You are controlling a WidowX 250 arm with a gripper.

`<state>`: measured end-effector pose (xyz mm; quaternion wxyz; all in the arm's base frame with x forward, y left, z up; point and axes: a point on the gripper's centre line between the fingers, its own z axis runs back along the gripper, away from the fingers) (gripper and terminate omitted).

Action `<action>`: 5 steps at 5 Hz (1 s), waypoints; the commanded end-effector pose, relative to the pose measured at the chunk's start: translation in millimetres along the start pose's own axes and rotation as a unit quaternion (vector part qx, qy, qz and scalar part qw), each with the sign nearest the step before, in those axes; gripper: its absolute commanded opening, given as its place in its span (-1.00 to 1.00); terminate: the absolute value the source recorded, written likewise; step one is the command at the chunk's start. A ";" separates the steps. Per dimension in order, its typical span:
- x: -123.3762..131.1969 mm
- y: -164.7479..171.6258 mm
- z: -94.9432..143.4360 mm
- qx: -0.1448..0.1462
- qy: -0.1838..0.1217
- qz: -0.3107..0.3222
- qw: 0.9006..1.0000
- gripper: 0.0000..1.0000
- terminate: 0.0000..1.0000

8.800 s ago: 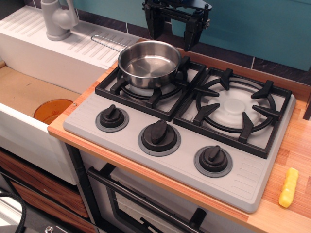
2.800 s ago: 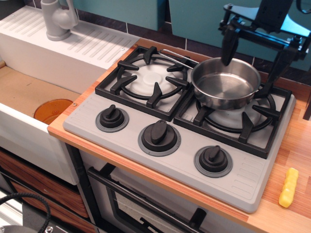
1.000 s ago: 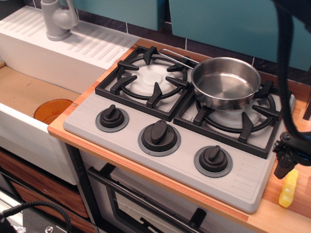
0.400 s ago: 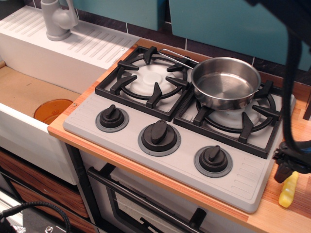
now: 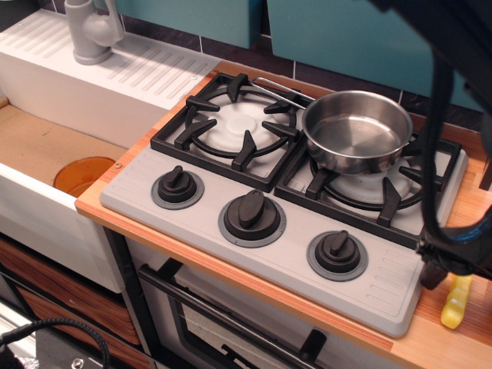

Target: Put pot or pan on stove and put fry in pot or pan

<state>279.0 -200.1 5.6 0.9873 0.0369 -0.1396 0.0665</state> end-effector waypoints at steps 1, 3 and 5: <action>2.0 1.7 -6.3 -0.014 -0.018 0.007 1.000 1.00 -1.00; -4.9 4.2 -7.1 -0.014 -0.014 0.016 1.000 -1.00 -1.00; -4.2 11.1 14.6 -0.038 0.003 0.021 0.999 -1.00 -1.00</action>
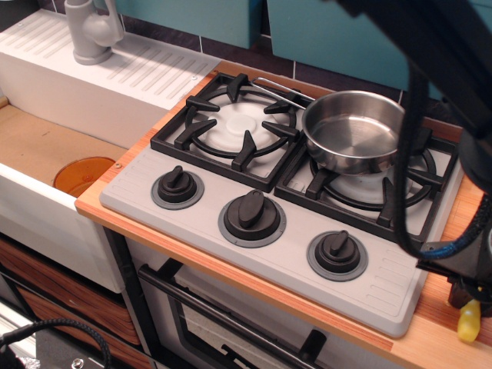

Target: Put pot or pan on stove and put fry in pot or pan

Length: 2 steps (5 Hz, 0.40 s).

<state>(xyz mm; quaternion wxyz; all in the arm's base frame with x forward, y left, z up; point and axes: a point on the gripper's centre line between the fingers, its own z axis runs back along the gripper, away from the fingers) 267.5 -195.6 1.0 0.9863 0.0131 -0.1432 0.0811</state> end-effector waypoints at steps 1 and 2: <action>15.6 11.2 34.2 -0.022 0.011 -0.003 1.000 -1.00 -1.00; 33.2 23.5 68.0 -0.020 0.016 -0.009 1.000 -1.00 -1.00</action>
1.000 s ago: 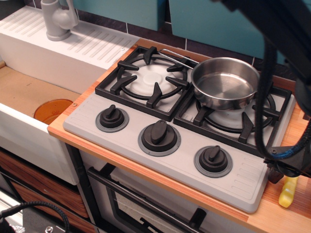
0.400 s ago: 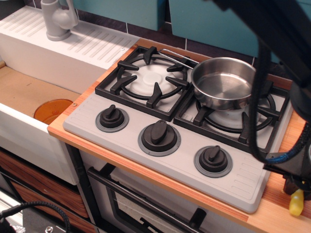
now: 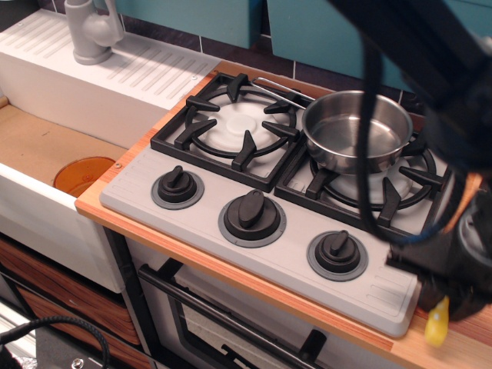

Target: Put pot or pan on stove and put fry in pot or pan

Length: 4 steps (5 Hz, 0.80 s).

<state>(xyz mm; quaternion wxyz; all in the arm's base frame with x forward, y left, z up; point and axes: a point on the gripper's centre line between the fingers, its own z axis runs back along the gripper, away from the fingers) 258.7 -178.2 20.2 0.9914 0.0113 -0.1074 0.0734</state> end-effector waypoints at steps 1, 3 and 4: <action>53.0 14.1 79.9 -0.023 -0.009 -0.007 1.000 -1.00 -1.00; 103.1 44.2 99.5 -0.020 -0.030 -0.019 0.999 -1.00 -1.00; 135.1 72.9 99.6 -0.017 -0.016 -0.035 0.999 -1.00 -1.00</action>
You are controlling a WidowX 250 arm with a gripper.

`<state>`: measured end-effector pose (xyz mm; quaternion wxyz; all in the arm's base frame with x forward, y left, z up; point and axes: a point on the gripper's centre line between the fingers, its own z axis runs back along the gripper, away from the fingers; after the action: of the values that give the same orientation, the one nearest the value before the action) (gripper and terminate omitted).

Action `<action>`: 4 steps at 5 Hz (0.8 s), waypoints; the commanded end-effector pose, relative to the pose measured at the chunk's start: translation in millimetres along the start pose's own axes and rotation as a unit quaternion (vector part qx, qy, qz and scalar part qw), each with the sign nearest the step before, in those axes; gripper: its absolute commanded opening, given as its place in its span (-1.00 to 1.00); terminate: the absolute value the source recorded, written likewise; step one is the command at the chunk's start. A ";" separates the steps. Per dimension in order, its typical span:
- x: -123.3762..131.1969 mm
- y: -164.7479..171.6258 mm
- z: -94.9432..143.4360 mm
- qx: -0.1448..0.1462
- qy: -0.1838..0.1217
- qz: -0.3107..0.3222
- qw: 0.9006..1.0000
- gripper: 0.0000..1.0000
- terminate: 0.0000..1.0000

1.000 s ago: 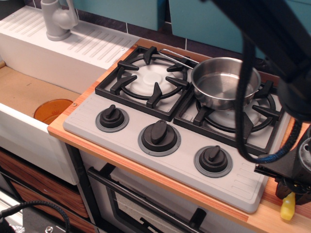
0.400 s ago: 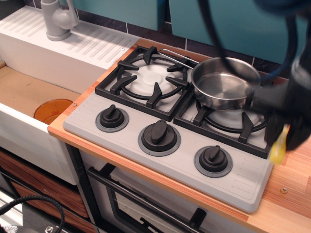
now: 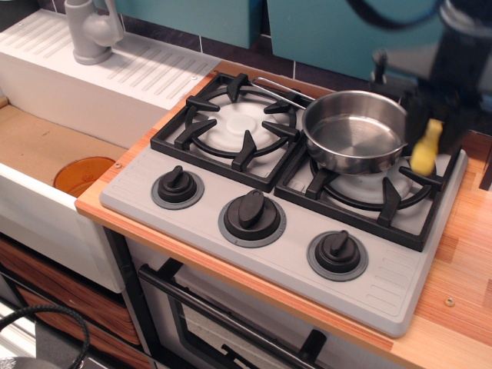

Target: Put pot or pan on stove and put fry in pot or pan

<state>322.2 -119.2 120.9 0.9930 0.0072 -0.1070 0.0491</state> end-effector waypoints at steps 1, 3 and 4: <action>62.9 45.9 7.8 -0.021 -0.019 -0.019 0.999 -1.00 -1.00; 77.4 64.3 -18.3 -0.038 -0.028 -0.026 0.999 -1.00 -1.00; 74.4 61.8 -15.4 -0.033 -0.020 -0.021 0.999 1.00 -1.00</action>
<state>380.8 -45.5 103.0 0.9947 -0.0187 -0.0971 0.0274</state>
